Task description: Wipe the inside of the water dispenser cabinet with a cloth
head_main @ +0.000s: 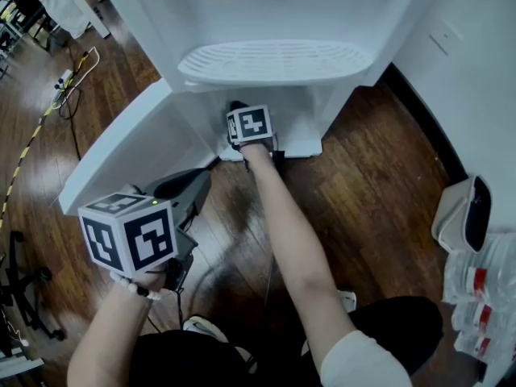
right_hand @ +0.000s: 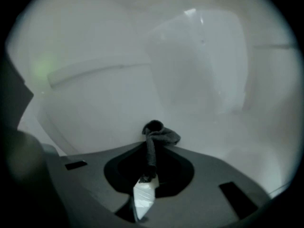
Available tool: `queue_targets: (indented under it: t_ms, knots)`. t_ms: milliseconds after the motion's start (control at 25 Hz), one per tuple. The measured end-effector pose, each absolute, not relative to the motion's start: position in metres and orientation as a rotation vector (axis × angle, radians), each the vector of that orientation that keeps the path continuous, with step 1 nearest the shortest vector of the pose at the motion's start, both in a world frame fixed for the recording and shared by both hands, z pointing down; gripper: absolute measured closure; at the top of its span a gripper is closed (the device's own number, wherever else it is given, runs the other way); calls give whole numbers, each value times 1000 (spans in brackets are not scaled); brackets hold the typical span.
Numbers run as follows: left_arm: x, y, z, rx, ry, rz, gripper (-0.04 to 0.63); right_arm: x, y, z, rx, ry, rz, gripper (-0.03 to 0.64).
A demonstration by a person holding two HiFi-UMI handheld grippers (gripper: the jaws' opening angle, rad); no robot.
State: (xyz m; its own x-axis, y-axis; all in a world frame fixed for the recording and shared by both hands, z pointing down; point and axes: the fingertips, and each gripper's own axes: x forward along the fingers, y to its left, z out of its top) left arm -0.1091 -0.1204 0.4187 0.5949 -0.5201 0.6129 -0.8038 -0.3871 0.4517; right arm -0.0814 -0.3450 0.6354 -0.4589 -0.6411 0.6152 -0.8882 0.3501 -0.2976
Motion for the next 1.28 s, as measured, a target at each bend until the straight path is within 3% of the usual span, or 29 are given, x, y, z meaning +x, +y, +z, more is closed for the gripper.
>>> queue_targets:
  t_ms: [560, 920, 1280]
  knots:
    - [-98, -123, 418, 2099, -1020, 488, 597, 94, -306, 647, 2026, -1676, 808, 565]
    - [-103, -125, 415, 2087, -1043, 469, 597, 91, -288, 654, 2081, -1736, 916, 566]
    - [-107, -123, 409, 2113, -1049, 465, 597, -20, -292, 650, 1713, -2034, 927, 569]
